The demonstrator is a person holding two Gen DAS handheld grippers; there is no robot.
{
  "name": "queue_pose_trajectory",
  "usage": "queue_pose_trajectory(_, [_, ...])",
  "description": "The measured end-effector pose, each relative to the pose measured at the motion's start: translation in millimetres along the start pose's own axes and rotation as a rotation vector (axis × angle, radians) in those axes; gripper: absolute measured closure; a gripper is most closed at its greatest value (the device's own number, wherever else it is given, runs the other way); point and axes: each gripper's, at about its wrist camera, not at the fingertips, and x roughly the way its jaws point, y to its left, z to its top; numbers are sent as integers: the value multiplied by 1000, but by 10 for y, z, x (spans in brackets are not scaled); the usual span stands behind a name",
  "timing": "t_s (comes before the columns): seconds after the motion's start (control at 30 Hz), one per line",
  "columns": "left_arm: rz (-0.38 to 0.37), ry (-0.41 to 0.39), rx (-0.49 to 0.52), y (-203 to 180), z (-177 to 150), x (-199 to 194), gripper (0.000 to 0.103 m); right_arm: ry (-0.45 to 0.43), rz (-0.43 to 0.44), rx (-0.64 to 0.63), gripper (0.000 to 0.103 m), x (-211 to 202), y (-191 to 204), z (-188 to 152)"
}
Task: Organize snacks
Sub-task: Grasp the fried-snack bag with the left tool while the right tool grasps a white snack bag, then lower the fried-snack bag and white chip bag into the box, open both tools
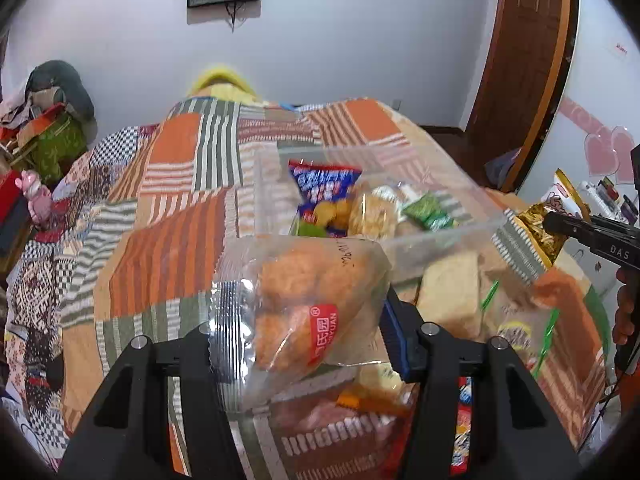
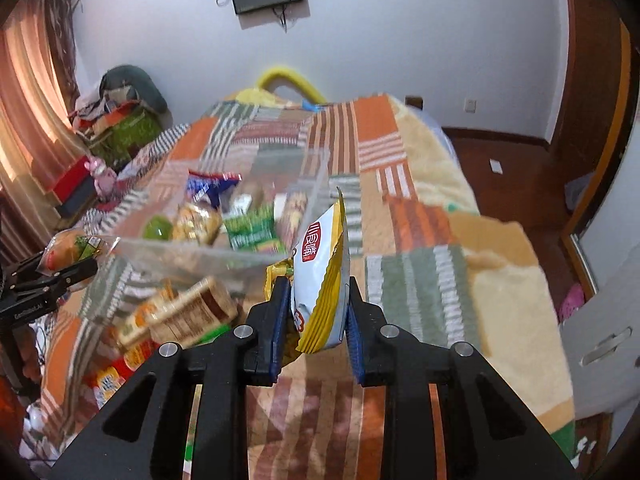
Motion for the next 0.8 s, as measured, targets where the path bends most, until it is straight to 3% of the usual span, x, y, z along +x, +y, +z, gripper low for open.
queue_pose_trajectory(0.3, [-12,-40,16,-106,302,96,49,-49,39,-13,80,133,218,262])
queue_pose_trajectory(0.6, [-18,-2,-18,-110,535,557,49,-5,75,-35,79,590,455,497])
queue_pose_trajectory(0.8, [-11,21,-6,-145,693,852,48,46,45,-76,80,920,577,626])
